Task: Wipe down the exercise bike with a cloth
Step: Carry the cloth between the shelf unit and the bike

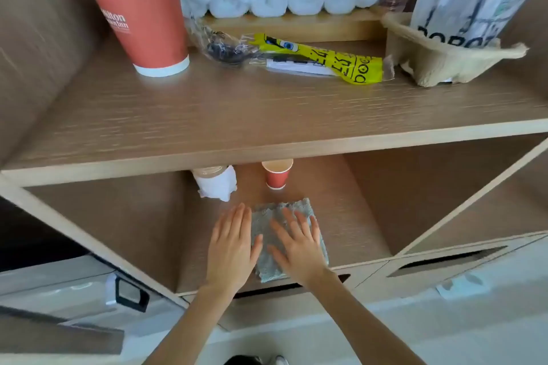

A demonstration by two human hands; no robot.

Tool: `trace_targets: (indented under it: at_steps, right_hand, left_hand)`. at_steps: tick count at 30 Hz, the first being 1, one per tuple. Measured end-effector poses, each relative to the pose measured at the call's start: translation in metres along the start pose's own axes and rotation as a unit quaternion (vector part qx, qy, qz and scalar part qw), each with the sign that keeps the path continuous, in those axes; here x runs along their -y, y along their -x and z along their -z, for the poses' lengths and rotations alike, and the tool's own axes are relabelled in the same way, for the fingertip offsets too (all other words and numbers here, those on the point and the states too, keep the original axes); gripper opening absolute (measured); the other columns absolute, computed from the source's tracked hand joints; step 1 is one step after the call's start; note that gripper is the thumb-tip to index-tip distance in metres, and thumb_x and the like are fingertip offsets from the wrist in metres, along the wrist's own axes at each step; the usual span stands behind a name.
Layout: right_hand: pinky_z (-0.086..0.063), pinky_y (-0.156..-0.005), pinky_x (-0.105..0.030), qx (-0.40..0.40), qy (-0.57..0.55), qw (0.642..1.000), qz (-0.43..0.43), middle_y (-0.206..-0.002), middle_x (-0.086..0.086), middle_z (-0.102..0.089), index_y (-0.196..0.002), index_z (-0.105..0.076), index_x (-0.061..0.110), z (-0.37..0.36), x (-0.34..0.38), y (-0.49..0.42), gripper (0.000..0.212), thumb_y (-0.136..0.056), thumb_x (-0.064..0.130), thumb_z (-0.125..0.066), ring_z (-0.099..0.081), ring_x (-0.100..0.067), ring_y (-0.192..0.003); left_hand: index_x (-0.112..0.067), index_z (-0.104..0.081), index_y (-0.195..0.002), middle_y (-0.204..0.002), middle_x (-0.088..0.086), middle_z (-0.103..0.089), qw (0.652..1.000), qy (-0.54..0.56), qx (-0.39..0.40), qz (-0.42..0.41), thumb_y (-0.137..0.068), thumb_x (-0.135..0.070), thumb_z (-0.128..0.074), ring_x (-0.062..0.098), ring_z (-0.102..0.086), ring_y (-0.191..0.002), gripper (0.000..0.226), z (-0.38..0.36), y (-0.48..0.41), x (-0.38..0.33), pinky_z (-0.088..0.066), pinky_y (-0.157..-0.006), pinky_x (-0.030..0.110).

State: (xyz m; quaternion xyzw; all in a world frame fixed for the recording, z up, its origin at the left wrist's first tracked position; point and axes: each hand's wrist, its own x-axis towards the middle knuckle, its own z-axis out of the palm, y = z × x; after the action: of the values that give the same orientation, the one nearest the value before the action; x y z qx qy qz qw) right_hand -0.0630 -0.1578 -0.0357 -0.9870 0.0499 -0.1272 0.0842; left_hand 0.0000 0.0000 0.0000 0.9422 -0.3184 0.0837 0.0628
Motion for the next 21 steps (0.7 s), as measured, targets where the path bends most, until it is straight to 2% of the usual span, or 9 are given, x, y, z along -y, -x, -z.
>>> trace_targets:
  at_steps: [2,6,9,12,16,21]
  right_hand:
    - [-0.026,-0.099,-0.069,0.033,0.008,0.999,-0.017,-0.142,-0.011,-0.046,-0.134,-0.049,0.026,-0.002,-0.003,-0.003,0.055,-0.088,0.056,-0.041,-0.04,-0.038,-0.13]
    - [-0.022,-0.1,-0.072,0.076,0.026,0.997,-0.021,-0.143,-0.01,-0.045,-0.134,-0.049,0.032,-0.012,-0.003,-0.004,0.06,-0.086,0.066,-0.035,-0.037,-0.036,-0.133]
    - [-0.023,-0.096,-0.073,0.101,0.048,0.993,-0.035,-0.142,-0.008,-0.047,-0.134,-0.048,0.035,-0.013,-0.003,-0.005,0.06,-0.086,0.067,-0.031,-0.041,-0.037,-0.13]
    - [-0.034,-0.093,-0.071,0.089,0.025,0.995,-0.041,-0.136,-0.007,-0.053,-0.127,-0.057,0.033,-0.01,-0.001,-0.008,0.053,-0.087,0.059,-0.034,-0.048,-0.037,-0.125]
    - [-0.048,-0.087,-0.054,0.029,-0.023,0.999,-0.04,-0.123,-0.009,-0.062,-0.114,-0.067,0.026,-0.01,-0.003,-0.011,0.041,-0.086,0.045,-0.043,-0.058,-0.034,-0.113]
    - [-0.051,-0.073,-0.037,-0.024,-0.038,0.999,-0.021,-0.104,-0.007,-0.067,-0.105,-0.07,0.021,-0.014,-0.005,-0.012,0.032,-0.084,0.035,-0.05,-0.063,-0.028,-0.089]
  left_hand:
    - [-0.001,-0.058,-0.126,-0.132,0.015,-0.057,1.0,0.005,0.014,0.005,-0.093,-0.042,-0.034,0.029,-0.055,-0.121,0.058,0.001,-0.004,-0.001,-0.043,-0.102,0.044]
    - [-0.001,-0.058,-0.125,-0.132,0.015,-0.057,1.0,0.001,0.005,0.002,-0.092,-0.043,-0.035,0.028,-0.055,-0.121,0.058,-0.002,-0.007,0.002,-0.043,-0.102,0.044]
    - [-0.002,-0.059,-0.126,-0.132,0.015,-0.058,1.0,-0.008,-0.008,0.002,-0.092,-0.044,-0.034,0.028,-0.055,-0.122,0.058,-0.002,-0.008,0.006,-0.041,-0.103,0.044]
    - [-0.001,-0.059,-0.125,-0.13,0.015,-0.059,1.0,-0.003,-0.011,0.0,-0.092,-0.043,-0.035,0.028,-0.056,-0.121,0.058,-0.001,-0.008,0.009,-0.041,-0.103,0.045]
    - [-0.001,-0.059,-0.124,-0.129,0.015,-0.059,1.0,0.004,-0.005,-0.002,-0.091,-0.042,-0.035,0.029,-0.057,-0.119,0.057,0.001,-0.007,0.01,-0.042,-0.102,0.046]
    - [-0.001,-0.06,-0.124,-0.129,0.016,-0.06,1.0,0.012,0.012,-0.005,-0.091,-0.042,-0.035,0.029,-0.057,-0.119,0.058,0.008,-0.003,0.014,-0.044,-0.101,0.046]
